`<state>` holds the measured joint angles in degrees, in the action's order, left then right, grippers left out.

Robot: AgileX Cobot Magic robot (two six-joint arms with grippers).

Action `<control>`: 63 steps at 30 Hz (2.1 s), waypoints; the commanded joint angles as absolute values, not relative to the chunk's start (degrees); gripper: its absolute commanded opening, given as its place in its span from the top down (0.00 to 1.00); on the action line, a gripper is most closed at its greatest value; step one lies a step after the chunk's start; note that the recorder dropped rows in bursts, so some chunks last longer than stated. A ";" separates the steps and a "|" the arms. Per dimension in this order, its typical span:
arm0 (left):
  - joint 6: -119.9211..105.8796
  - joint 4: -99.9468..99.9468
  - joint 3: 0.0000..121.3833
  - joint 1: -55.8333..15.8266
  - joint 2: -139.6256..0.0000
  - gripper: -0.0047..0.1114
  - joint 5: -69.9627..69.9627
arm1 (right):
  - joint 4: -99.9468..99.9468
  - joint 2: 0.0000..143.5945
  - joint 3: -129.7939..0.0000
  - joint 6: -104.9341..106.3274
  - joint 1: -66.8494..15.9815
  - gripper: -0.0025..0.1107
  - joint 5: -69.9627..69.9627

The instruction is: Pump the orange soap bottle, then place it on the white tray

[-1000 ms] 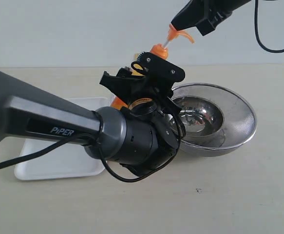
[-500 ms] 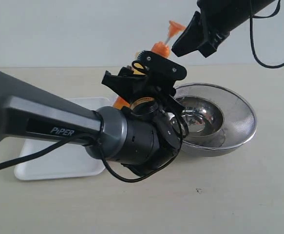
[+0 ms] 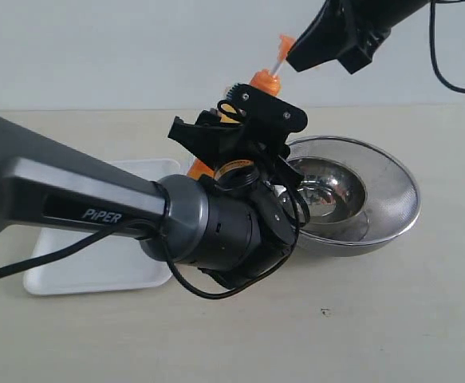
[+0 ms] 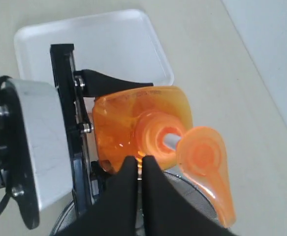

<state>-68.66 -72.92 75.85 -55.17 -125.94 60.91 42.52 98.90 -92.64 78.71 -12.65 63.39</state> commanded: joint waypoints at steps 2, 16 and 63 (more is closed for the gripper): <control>-69.06 -69.42 76.66 -55.31 -124.74 0.92 64.61 | 42.16 95.43 -92.63 78.57 -12.66 0.98 60.86; -69.06 -69.42 76.66 -55.31 -124.74 0.92 64.47 | 40.04 101.06 -92.63 78.42 -12.66 0.98 45.18; -69.06 -69.42 76.66 -55.31 -124.74 0.92 64.47 | 36.91 101.02 -92.63 76.22 -12.66 0.98 48.18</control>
